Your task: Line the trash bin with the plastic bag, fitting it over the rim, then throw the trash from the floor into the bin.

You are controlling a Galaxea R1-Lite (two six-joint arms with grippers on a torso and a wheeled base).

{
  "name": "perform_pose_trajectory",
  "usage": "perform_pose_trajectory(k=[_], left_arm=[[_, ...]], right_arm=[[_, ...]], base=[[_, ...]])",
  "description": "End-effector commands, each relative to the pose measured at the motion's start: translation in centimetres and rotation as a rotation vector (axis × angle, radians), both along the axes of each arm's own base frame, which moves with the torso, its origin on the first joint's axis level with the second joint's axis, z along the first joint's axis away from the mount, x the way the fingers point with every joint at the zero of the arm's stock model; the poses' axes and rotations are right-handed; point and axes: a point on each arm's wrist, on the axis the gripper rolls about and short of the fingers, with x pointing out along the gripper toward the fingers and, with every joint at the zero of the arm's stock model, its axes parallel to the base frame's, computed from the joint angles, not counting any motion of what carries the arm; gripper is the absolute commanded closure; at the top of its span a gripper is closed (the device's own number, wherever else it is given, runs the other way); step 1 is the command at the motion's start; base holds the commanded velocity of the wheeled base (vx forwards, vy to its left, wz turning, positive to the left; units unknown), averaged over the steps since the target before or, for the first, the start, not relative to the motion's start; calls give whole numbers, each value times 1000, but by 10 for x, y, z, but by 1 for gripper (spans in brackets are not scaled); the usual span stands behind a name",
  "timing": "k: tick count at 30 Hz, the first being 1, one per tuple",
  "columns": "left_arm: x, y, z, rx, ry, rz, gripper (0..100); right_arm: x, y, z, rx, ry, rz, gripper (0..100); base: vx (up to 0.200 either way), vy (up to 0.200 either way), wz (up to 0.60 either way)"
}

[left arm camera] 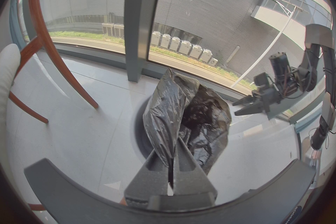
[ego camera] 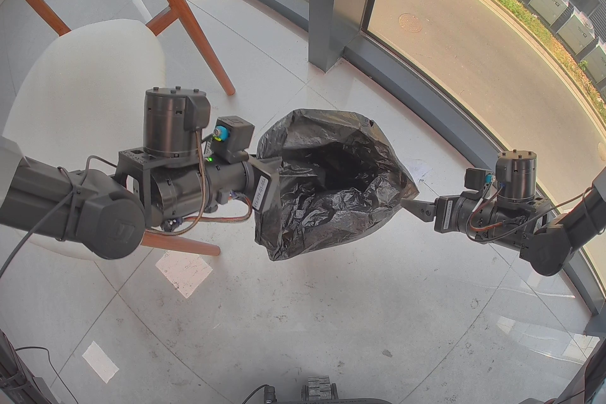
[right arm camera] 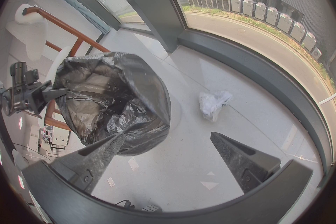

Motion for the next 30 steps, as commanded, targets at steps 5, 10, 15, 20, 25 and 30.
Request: perform_pose_trajectory(k=[5,10,15,20,25,30], left_arm=[[41,8,-1,-19,-60,64,100],[56,0,5,-40,-99,61,100],[60,0,18,-50,-138,61,0],[64,17,19,-4,-136,102,0],[53,19,19,95,-128,71,0],[19,7,6,106,14,7,0]], right_arm=[[-18,-8,52,60,-155,-1,0],[-25,-10,61,72,-181,-1,0],[-32,-1,68,142,-167,12,0],[-32,2,67,146,-163,20,0],[-34,9,66,146,-157,45,0],[-37,14,62,141,-142,55,0]], base=[[0,0,0],[0,0,0],[0,0,0],[0,0,0],[0,0,0],[0,0,0]])
